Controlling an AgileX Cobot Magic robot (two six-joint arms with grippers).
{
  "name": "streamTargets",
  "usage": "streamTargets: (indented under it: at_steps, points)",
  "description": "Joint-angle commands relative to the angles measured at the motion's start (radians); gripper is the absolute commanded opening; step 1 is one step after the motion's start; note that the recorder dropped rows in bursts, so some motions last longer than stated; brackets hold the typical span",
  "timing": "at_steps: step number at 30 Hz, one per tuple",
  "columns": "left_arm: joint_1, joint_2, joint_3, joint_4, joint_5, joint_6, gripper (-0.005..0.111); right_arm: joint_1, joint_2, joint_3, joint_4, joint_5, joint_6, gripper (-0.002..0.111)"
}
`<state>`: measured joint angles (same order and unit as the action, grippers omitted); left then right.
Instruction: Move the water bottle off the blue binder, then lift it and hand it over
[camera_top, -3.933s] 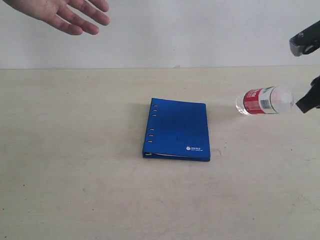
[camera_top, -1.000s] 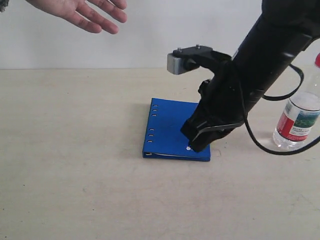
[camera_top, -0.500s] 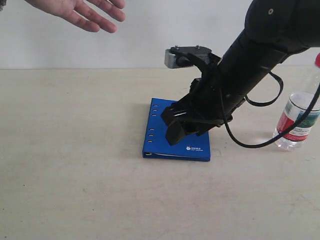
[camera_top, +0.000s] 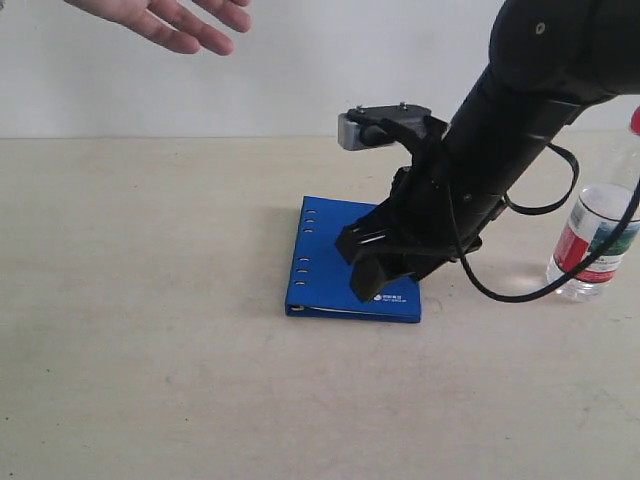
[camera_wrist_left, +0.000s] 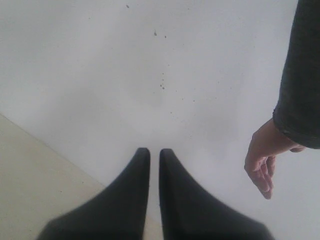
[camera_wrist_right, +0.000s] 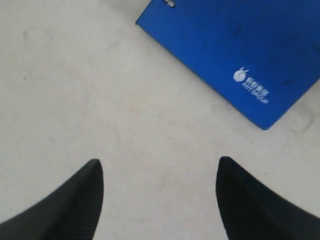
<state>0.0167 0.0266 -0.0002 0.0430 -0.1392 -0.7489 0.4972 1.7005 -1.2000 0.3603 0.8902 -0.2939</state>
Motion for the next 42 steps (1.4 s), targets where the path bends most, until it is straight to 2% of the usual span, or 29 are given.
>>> streamTargets:
  at_steps: [1,5,7,10,11,13,14,15,17,18,20,22,24,26,29,31,34,37,39,42]
  points:
    - [0.002,-0.001,0.0,-0.01,0.008,-0.026,0.007,0.0,0.004,0.001,-0.087,-0.138,0.061,0.058]
    - [0.002,-0.001,0.0,-0.01,0.049,-0.052,0.007,0.0,0.038,0.001,-0.086,-0.263,0.053,0.058]
    - [0.002,-0.001,0.0,-0.01,0.122,-0.052,0.007,-0.01,0.063,0.001,-0.077,-0.28,0.038,0.058]
    - [-0.024,0.007,0.0,0.046,0.252,0.094,0.007,-0.06,0.102,0.001,-0.002,-0.252,-0.059,0.058]
    - [-0.057,0.033,0.0,0.01,0.265,0.205,0.007,-0.108,0.113,0.001,0.061,-0.24,-0.199,0.058]
    - [-0.118,0.128,0.0,-0.063,0.175,0.304,0.007,-0.204,0.113,0.001,0.203,-0.202,-0.445,0.058]
    - [-0.136,0.172,0.0,-0.063,0.139,0.304,0.007,-0.235,0.113,0.001,0.272,-0.183,-0.494,0.058]
    - [-0.17,0.265,0.0,-0.062,0.068,0.306,0.007,-0.299,0.123,0.001,0.459,-0.101,-0.617,0.058]
    - [-0.218,0.436,0.0,-0.036,-0.033,0.3,0.007,-0.35,0.149,0.001,0.597,0.039,-0.748,0.058]
    - [-0.237,0.502,0.0,-0.004,-0.065,0.3,0.007,-0.355,0.158,0.001,0.6,0.052,-0.744,0.058]
    - [-0.3,0.757,-0.024,0.18,-0.17,0.268,0.007,-0.358,0.193,0.001,0.598,0.058,-0.737,0.058]
    - [-0.32,0.934,-0.08,0.279,-0.287,0.237,0.007,-0.358,0.195,0.001,0.591,0.064,-0.737,0.058]
    - [-0.323,1.12,-0.154,0.288,-0.373,0.254,0.007,-0.358,0.195,0.001,0.585,0.05,-0.737,0.058]
    - [-0.323,1.288,-0.249,0.288,-0.396,0.274,0.007,-0.358,0.195,0.001,0.558,0.001,-0.734,0.058]
    - [-0.367,1.536,-0.376,0.29,-0.432,0.302,0.007,-0.358,0.195,0.001,0.546,-0.049,-0.706,0.058]
    - [-0.377,1.625,-0.414,0.29,-0.456,0.296,0.007,-0.358,0.195,0.001,0.542,-0.059,-0.7,0.058]
    - [-0.377,1.742,-0.47,0.32,-0.536,0.175,0.008,-0.358,0.196,0.001,0.519,-0.13,-0.616,0.058]
    - [-0.377,1.85,-0.545,0.445,-0.588,0.067,0.024,-0.358,0.215,0.001,0.475,-0.171,-0.519,0.058]
    - [-0.377,1.912,-0.606,0.547,-0.594,-0.042,0.041,-0.358,0.242,0.001,0.47,-0.164,-0.515,0.058]
    - [-0.377,1.961,-0.676,0.605,-0.594,-0.19,0.065,-0.358,0.275,0.001,0.496,-0.157,-0.519,0.058]
